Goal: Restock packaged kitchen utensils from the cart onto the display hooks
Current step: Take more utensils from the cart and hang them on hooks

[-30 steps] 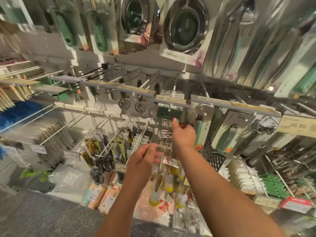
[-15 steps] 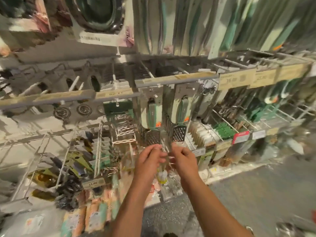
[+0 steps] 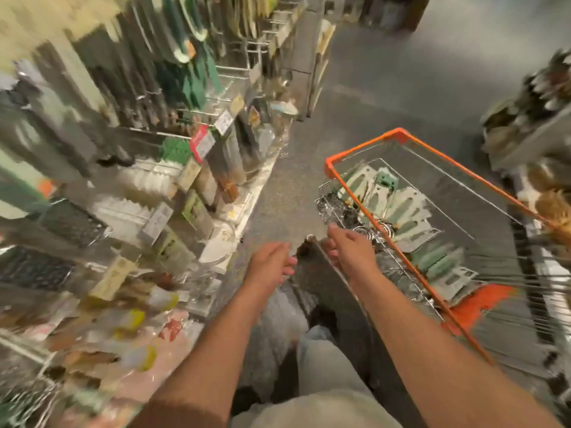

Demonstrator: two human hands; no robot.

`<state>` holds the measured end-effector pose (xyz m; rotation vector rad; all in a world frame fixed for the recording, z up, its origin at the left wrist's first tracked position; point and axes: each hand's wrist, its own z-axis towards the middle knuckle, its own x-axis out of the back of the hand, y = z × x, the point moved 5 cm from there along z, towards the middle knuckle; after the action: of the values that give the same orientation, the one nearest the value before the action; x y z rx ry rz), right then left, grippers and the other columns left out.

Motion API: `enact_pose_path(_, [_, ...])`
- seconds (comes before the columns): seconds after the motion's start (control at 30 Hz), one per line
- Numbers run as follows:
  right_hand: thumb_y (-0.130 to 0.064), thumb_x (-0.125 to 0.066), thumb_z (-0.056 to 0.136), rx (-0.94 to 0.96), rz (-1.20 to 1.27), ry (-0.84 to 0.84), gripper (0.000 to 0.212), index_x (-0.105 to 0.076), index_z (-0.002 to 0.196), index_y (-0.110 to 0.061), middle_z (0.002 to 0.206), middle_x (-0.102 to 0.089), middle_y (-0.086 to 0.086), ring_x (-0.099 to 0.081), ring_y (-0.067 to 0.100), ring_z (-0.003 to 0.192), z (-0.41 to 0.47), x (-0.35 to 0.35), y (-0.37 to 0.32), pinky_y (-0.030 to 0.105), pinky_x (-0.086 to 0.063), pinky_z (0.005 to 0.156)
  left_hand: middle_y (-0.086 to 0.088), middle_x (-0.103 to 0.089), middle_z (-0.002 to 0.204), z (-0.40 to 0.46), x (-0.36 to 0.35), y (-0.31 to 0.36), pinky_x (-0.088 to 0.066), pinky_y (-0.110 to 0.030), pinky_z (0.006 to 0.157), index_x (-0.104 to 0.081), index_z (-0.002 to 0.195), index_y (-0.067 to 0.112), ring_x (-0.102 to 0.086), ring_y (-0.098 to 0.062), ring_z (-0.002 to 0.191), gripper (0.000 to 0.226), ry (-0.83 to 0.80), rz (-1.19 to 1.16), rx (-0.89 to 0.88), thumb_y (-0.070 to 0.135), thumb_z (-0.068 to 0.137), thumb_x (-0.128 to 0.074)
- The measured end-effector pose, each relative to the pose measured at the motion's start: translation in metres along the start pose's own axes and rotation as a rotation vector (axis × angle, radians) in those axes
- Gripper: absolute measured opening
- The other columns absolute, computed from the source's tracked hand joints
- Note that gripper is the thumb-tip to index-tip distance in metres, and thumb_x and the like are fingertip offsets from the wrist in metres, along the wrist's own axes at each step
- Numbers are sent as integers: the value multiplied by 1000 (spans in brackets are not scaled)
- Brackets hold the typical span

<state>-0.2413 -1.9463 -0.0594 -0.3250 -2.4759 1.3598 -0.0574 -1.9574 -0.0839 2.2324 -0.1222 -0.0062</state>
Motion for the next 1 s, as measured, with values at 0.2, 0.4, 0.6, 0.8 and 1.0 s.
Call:
enact_pose_path(0.2, [-54,-69,91,-81,110,216,53,-66,86,-2,76,-63,7,-54,21,69,48,108,23,46,-53,65,0,-69,80,46,-122,35,-42,-25,56,-69,116,13,-59,-11,61,24,-155,205,-70,31,104,-57])
enact_pose_path(0.4, [-50,-65,97,-241,193,361,38,-74,92,-14,94,-76,7,-66,22,77,109,219,61,42,-54,78,-5,-65,73,91,-272,65,-42,-19,43,-65,90,12,-53,-17,57,18,-287,305,-99,19,105,-56])
enact_pose_path(0.6, [-45,-64,100,-362,238,433,32,-71,103,-14,94,-69,0,-62,17,83,141,277,109,32,-44,81,-7,-70,73,133,-333,42,-49,-29,64,-68,75,19,-63,-23,66,23,-324,503,-74,32,94,-66])
enact_pose_path(0.8, [-48,-62,100,-499,244,503,45,-72,107,-4,99,-73,15,-67,28,88,170,282,127,41,-53,88,-4,-70,84,196,-344,48,-56,-34,66,-67,100,16,-63,-22,69,18,-383,726,-32,33,100,-61])
enact_pose_path(1.0, [-50,-57,102,-604,282,524,37,-69,107,-15,96,-71,8,-63,20,79,202,256,123,38,-56,72,-1,-64,98,290,-324,78,-50,-32,68,-60,115,21,-60,-20,79,19,-363,910,-15,35,103,-57])
